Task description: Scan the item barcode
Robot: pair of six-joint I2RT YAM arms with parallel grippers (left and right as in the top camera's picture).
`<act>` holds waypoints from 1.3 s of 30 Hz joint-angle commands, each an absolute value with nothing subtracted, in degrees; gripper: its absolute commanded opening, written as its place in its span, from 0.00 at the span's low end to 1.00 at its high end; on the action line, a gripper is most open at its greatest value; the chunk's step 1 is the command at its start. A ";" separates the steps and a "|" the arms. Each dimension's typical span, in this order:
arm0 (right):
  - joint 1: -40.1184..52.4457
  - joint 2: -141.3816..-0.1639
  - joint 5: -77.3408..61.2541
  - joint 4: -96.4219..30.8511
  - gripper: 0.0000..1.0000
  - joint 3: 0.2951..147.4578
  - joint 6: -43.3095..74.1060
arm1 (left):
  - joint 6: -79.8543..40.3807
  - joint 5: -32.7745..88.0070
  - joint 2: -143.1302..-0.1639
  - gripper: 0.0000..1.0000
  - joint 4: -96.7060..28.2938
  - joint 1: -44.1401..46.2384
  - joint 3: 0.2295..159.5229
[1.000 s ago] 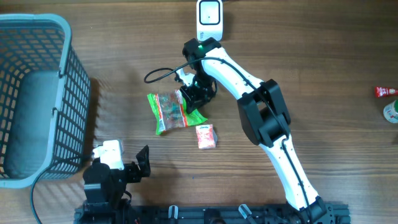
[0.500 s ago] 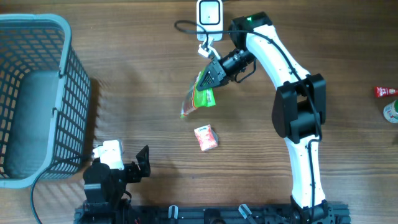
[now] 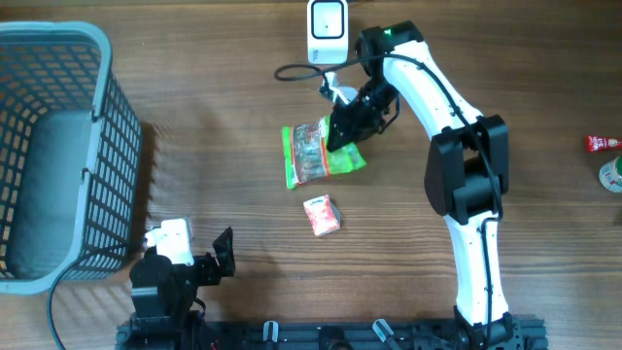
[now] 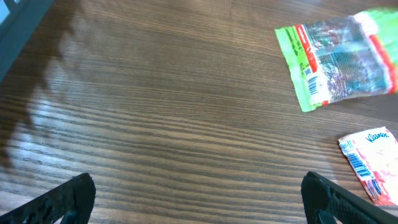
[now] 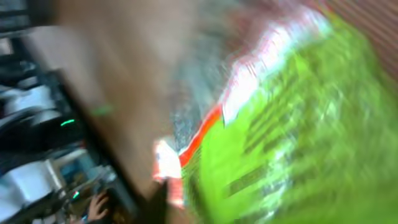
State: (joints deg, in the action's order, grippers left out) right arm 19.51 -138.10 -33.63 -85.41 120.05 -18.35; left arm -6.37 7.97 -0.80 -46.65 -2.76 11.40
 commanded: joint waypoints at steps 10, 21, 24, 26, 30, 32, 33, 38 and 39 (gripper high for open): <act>21.71 -130.06 -14.04 -78.96 1.00 123.87 -34.85 | -6.70 7.86 -0.36 1.00 -46.54 -2.96 10.76; 21.69 -135.50 -16.99 -61.10 0.04 123.26 -30.17 | -6.70 7.86 -0.36 1.00 -46.54 -2.96 10.76; 21.69 -139.02 -5.26 -59.88 0.04 123.26 -21.10 | -6.70 7.84 -0.36 1.00 -46.54 -2.96 10.76; 21.69 -140.31 -5.45 -63.18 0.04 123.26 -18.98 | -6.70 7.84 -0.36 1.00 -46.54 -2.96 10.76; 21.91 -141.12 -10.33 -75.61 0.04 123.26 -8.51 | -6.70 7.84 -0.36 1.00 -46.54 -2.96 10.76; 22.20 -141.12 -23.33 -84.31 0.05 123.26 -9.23 | -6.70 7.84 -0.36 1.00 -46.54 -2.96 10.76; 22.65 -141.12 -30.74 -89.34 0.04 123.26 -11.90 | -6.70 7.84 -0.36 1.00 -46.54 -2.96 10.76; 24.03 -140.46 -13.23 -92.29 0.43 127.61 -3.20 | -6.70 7.86 -0.36 1.00 -46.54 -2.96 10.76; 24.03 -140.25 -8.21 -91.94 0.56 130.39 -3.46 | -6.70 7.84 -0.36 1.00 -46.54 -2.96 10.76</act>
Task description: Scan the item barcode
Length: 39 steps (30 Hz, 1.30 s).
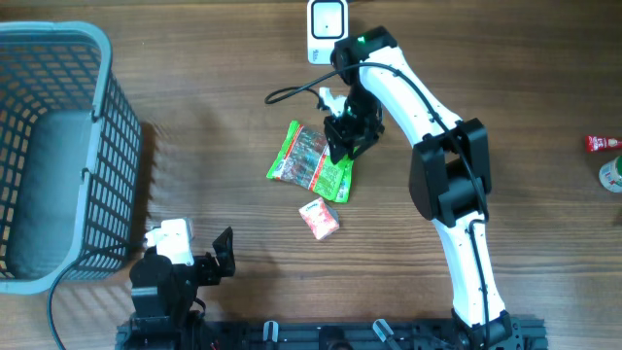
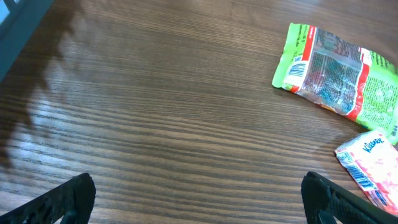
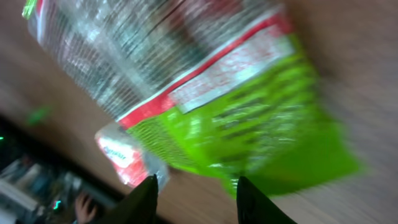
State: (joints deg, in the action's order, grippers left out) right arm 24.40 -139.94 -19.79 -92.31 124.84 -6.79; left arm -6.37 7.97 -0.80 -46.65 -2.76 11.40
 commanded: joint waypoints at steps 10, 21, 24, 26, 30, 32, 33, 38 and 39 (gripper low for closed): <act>24.82 -140.33 -30.48 -78.94 1.00 118.80 -36.01 | -6.70 7.84 -0.36 1.00 -46.54 -2.96 10.76; 32.73 -140.38 -13.72 -58.00 0.04 96.05 -22.87 | -6.70 7.84 -0.36 1.00 -46.54 -2.96 10.76; 31.03 -139.90 -16.86 -59.88 0.04 96.47 -18.87 | -6.70 7.84 -0.36 1.00 -46.54 -2.96 10.76; 29.04 -138.74 -23.00 -62.48 0.04 98.94 -18.90 | -6.70 7.86 -0.36 1.00 -46.54 -2.96 10.76; 24.84 -135.92 -33.76 -66.46 0.71 104.55 -18.90 | -6.70 7.84 -0.36 1.00 -46.54 -2.96 10.76; 24.27 -136.00 -29.17 -65.43 1.00 103.70 -19.51 | -6.70 7.84 -0.36 1.00 -46.54 -2.96 10.76; 24.29 -136.00 -26.94 -65.19 1.00 102.21 -19.70 | -6.70 7.84 -0.36 1.00 -46.54 -2.96 10.76; 24.23 -136.03 -26.35 -61.25 1.00 92.49 -24.01 | -6.70 7.84 -0.36 1.00 -46.54 -2.96 10.76; 24.23 -136.03 -26.39 -58.19 1.00 89.58 -24.01 | -6.70 7.84 -0.36 1.00 -46.54 -2.96 10.76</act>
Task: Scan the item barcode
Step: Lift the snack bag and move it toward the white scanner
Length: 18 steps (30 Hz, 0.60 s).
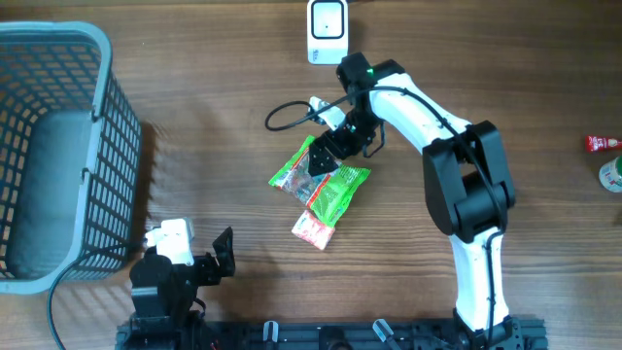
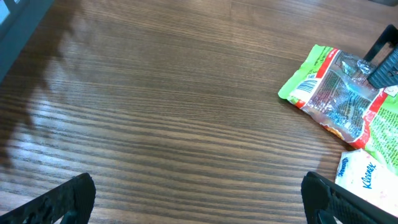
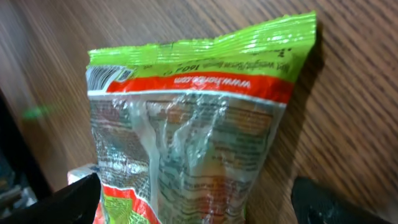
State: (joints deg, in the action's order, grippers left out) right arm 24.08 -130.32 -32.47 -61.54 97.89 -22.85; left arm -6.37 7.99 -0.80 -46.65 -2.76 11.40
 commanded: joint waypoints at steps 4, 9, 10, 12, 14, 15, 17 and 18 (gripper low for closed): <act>24.12 -136.03 -26.39 -53.74 0.63 83.13 -25.78 | -6.70 7.84 -0.36 1.00 -46.54 -2.96 10.76; 22.61 -135.98 -27.66 -59.53 0.04 83.35 -26.87 | -6.70 7.84 -0.36 1.00 -46.54 -2.96 10.76; 22.35 -135.94 -30.09 -61.25 0.04 84.31 -26.96 | -6.70 7.86 -0.36 1.00 -46.54 -2.96 10.76; 21.87 -135.72 -37.10 -67.02 0.05 89.91 -26.96 | -6.70 7.86 -0.36 1.00 -46.54 -2.96 10.76; 21.56 -134.89 -40.86 -71.50 0.04 96.82 -26.98 | -6.70 7.84 -0.36 1.00 -46.54 -2.96 10.76; 21.54 -133.64 -42.24 -72.16 0.04 100.14 -26.96 | -6.70 7.84 -0.36 1.00 -46.54 -2.96 10.76; 21.56 -130.04 -45.08 -71.94 0.05 104.88 -27.07 | -6.70 7.84 -0.36 1.00 -46.54 -2.96 10.76; 21.56 -127.66 -46.50 -70.70 0.04 105.54 -27.16 | -6.70 7.84 -0.36 1.00 -46.54 -2.96 10.76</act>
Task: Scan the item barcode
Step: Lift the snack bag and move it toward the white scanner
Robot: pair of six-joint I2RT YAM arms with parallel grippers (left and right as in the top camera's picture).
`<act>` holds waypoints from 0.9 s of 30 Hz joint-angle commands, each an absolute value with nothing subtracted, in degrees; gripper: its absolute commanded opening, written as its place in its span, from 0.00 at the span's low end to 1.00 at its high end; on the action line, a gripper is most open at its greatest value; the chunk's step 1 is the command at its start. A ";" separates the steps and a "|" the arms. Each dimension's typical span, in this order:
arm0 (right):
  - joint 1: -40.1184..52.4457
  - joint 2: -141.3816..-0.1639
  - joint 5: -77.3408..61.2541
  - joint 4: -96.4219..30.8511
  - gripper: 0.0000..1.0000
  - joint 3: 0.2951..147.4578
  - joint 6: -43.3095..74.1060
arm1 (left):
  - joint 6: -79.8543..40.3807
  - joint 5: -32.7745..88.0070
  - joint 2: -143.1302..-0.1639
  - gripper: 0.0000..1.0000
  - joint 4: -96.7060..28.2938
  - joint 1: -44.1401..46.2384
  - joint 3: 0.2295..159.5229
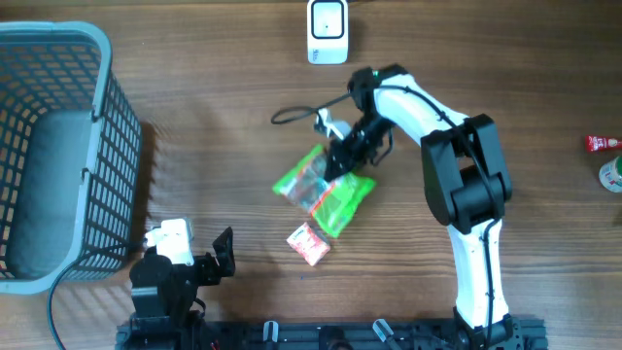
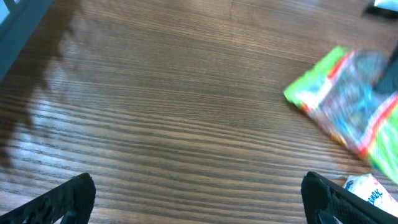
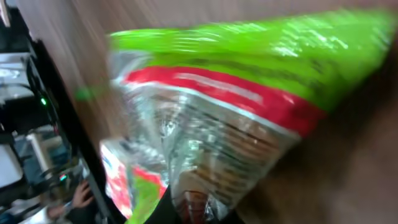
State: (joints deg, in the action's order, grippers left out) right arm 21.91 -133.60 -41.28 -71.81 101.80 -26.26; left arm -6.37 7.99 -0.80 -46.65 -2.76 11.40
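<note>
A green and clear snack bag (image 1: 324, 189) lies tilted at the table's middle, its barcode not readable in any view. My right gripper (image 1: 346, 156) is at the bag's upper right part. In the right wrist view the blurred bag (image 3: 236, 106) fills the frame, and the right gripper (image 3: 198, 210) is shut on its clear film. The white scanner (image 1: 328, 31) stands at the far edge, its black cable (image 1: 296, 115) trailing toward the bag. My left gripper (image 2: 199, 190) stands open at the front left, with the bag (image 2: 348, 106) far to its right.
A small red and white tissue pack (image 1: 308, 243) lies just in front of the bag and shows in the left wrist view (image 2: 371, 190). A grey wire basket (image 1: 58, 146) fills the left side. A red tube (image 1: 603, 143) lies at the right edge.
My right gripper stood open over the bag; now it is shut on the bag's film. The bag sits slightly further right, and the tissue pack is a little nearer the front.
The bag first lay below the scanner with my right gripper at its right end. It then appeared turned and lower, beside the tissue pack. Later the gripper stood open above it. Now it is shut on it. The left arm stayed still throughout.
</note>
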 commanded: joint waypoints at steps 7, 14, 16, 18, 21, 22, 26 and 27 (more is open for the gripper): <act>21.56 -116.29 -66.74 -81.14 0.04 105.54 -55.94 | -6.70 7.84 -0.36 1.00 -46.54 -2.96 10.76; 20.12 -115.81 -68.14 -92.16 0.04 105.38 -86.85 | -6.70 7.84 -0.36 1.00 -46.54 -2.96 10.76; 19.16 -115.81 -69.58 -92.14 0.04 105.38 -90.85 | -6.70 7.86 -0.36 1.00 -46.54 -2.96 10.76; 18.09 -115.81 -70.43 -91.98 0.04 105.38 -91.57 | -6.70 7.86 -0.36 1.00 -46.54 -2.96 10.76; 17.15 -115.81 -70.41 -92.16 0.04 105.38 -91.50 | -6.70 7.84 -0.36 1.00 -46.54 -2.96 10.76; 17.15 -115.81 -70.39 -92.12 0.04 105.38 -91.53 | -6.70 7.84 -0.36 1.00 -46.54 -2.96 10.76; 17.17 -115.83 -62.17 -77.89 0.04 105.38 -63.51 | -6.70 7.84 -0.36 1.00 -46.54 -2.96 10.76; 17.17 -115.83 -54.39 -70.00 0.04 105.38 -47.57 | -6.70 7.86 -0.36 1.00 -46.54 -2.96 10.76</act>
